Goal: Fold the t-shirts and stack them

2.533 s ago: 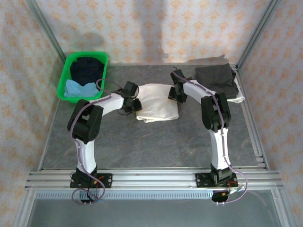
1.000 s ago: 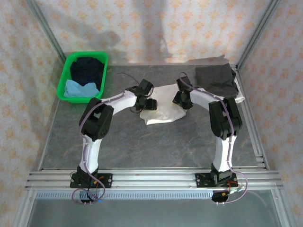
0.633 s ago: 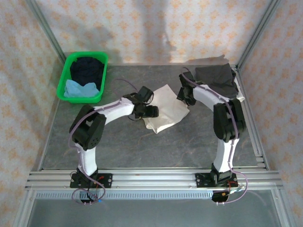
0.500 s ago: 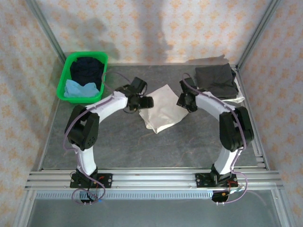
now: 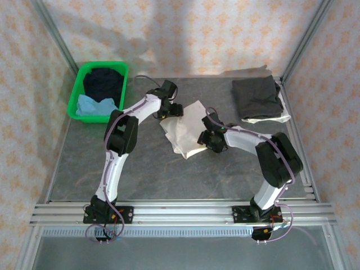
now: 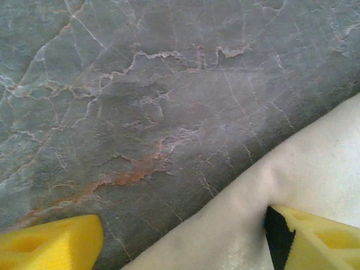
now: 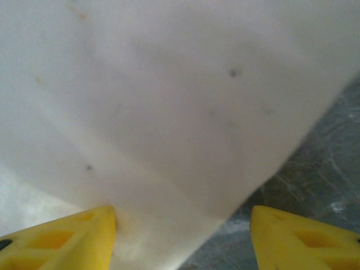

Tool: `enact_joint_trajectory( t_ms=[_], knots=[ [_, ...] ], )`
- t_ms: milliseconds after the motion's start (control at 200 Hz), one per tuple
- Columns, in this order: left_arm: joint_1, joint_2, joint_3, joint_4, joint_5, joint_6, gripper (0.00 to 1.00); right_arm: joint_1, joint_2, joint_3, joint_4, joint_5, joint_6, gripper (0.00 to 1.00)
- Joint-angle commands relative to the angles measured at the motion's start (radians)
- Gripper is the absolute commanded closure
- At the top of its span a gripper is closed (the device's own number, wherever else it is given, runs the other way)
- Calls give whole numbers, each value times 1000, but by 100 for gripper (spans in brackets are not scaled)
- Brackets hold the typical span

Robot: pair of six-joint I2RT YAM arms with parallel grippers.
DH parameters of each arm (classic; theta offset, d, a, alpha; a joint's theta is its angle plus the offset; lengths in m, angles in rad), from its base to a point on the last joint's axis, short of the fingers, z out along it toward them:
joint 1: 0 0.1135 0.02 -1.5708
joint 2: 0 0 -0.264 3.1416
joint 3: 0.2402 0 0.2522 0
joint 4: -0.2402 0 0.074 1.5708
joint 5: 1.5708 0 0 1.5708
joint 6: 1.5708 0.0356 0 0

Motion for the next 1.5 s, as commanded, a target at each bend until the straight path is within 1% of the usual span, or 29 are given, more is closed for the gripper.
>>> enact_joint_trajectory(
  t_ms=[0, 60, 160, 295, 380, 475, 520, 570, 591, 641, 691, 791, 831, 906, 986, 1041, 1096, 1146, 1291, 1376, 1431, 1491],
  knots=[
    [12, -23, -24, -1, 128, -4, 23, -3, -38, -62, 114, 0, 72, 34],
    [20, -51, -82, 41, 148, -14, 26, -1, -15, -53, 139, -24, 81, 34],
    [24, -99, -149, 43, 145, -4, 30, -11, 29, -20, 159, -36, 72, 35],
    [21, -192, -299, 81, 183, -3, 37, -65, 96, 58, 132, -40, 19, 42],
    [17, -270, -405, 105, 209, -14, 40, -101, 147, 131, 89, -46, -49, 43],
    [-6, -370, -533, 158, 241, -45, 40, -143, 224, 251, 10, -80, -141, 43],
    [-14, -414, -586, 183, 254, -71, 40, -157, 259, 294, 2, -98, -176, 43],
    [-18, -448, -651, 233, 291, -107, 40, -168, 302, 350, -15, -128, -209, 43],
    [-16, -485, -671, 253, 302, -121, 40, -172, 318, 372, -29, -131, -214, 43],
    [-14, -512, -706, 269, 291, -139, 40, -177, 351, 426, -61, -147, -236, 44],
    [-6, -517, -703, 238, 251, -134, 36, -181, 362, 456, -84, -151, -242, 44],
    [24, -496, -675, 182, 196, -124, 32, -182, 346, 452, -73, -155, -243, 43],
    [35, -482, -652, 166, 182, -116, 28, -182, 336, 451, -75, -165, -240, 43],
    [45, -461, -590, 119, 125, -93, 25, -182, 300, 415, -54, -175, -212, 43],
    [45, -375, -493, 70, 86, -61, 22, -182, 254, 350, 19, -217, -170, 43],
    [45, -326, -438, 58, 97, -56, 22, -174, 234, 312, 63, -239, -134, 43],
    [44, -288, -409, 66, 131, -60, 23, -152, 217, 283, 97, -240, -117, 43],
    [42, -269, -403, 80, 155, -64, 24, -123, 206, 265, 110, -202, -112, 42],
    [36, -268, -452, 128, 186, -74, 28, -64, 167, 177, 219, -109, -97, 39],
    [33, -279, -499, 165, 209, -86, 34, -42, 163, 152, 242, -39, -97, 40],
    [28, -284, -520, 179, 216, -92, 39, -25, 155, 129, 289, -26, -102, 42],
    [22, -285, -532, 184, 220, -91, 42, -8, 157, 137, 301, -22, -112, 44]
  ],
)
